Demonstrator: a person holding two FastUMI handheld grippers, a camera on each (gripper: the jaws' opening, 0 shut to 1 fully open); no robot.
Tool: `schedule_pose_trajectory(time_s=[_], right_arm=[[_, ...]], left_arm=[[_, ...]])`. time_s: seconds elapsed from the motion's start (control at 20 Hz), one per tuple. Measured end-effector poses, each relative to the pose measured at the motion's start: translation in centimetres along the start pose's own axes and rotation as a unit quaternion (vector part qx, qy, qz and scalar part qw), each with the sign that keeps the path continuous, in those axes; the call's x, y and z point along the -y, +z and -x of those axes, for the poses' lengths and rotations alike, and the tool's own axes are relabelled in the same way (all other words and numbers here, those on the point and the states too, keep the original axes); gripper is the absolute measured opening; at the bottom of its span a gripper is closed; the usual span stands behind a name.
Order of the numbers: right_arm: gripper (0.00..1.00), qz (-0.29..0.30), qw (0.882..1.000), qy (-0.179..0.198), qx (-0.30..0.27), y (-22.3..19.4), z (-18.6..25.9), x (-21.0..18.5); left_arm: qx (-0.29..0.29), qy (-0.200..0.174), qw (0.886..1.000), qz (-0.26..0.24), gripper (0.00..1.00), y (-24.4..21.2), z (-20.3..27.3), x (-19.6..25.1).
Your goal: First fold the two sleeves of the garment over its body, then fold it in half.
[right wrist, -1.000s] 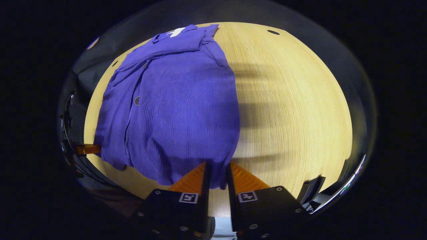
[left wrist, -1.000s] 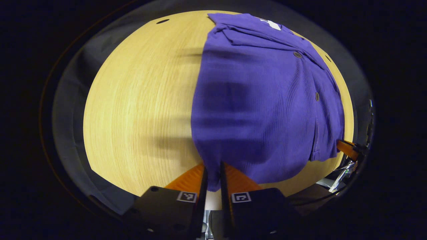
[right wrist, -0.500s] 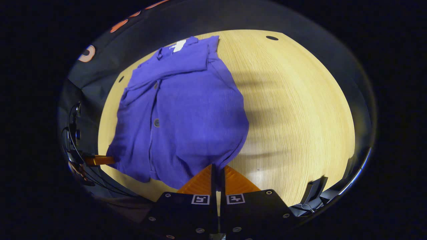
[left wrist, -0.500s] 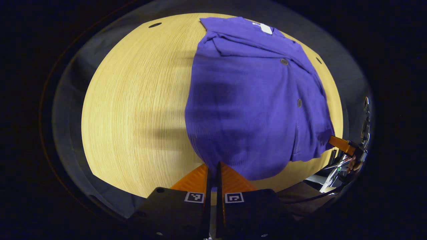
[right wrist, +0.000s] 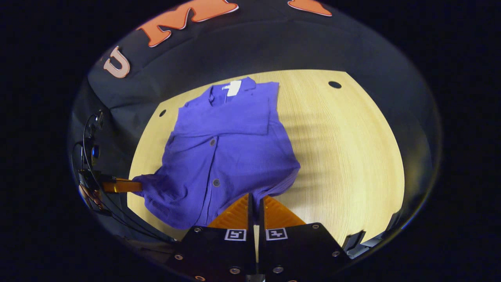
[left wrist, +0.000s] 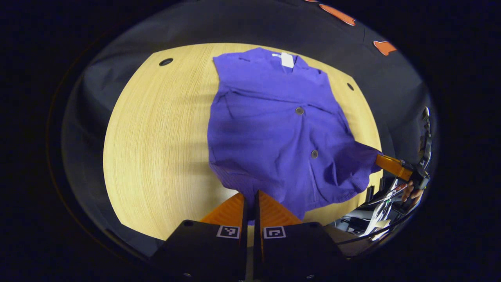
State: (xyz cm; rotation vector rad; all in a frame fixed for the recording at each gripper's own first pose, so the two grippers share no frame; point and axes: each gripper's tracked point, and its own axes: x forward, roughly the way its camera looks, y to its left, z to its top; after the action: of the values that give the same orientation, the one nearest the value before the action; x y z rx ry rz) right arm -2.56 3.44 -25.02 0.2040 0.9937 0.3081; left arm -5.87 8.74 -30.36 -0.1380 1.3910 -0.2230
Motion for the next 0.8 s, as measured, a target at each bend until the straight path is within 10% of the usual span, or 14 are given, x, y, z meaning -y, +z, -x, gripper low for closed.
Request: schedule_pose_trajectory(time_s=[0.8], right_arm=[[0.04,0.071,0.992,-0.010,0.099,19.1,-1.0,-1.9]], left_arm=[[0.119,0.055,0.990,-0.053,0.08,23.6,3.3,0.4]])
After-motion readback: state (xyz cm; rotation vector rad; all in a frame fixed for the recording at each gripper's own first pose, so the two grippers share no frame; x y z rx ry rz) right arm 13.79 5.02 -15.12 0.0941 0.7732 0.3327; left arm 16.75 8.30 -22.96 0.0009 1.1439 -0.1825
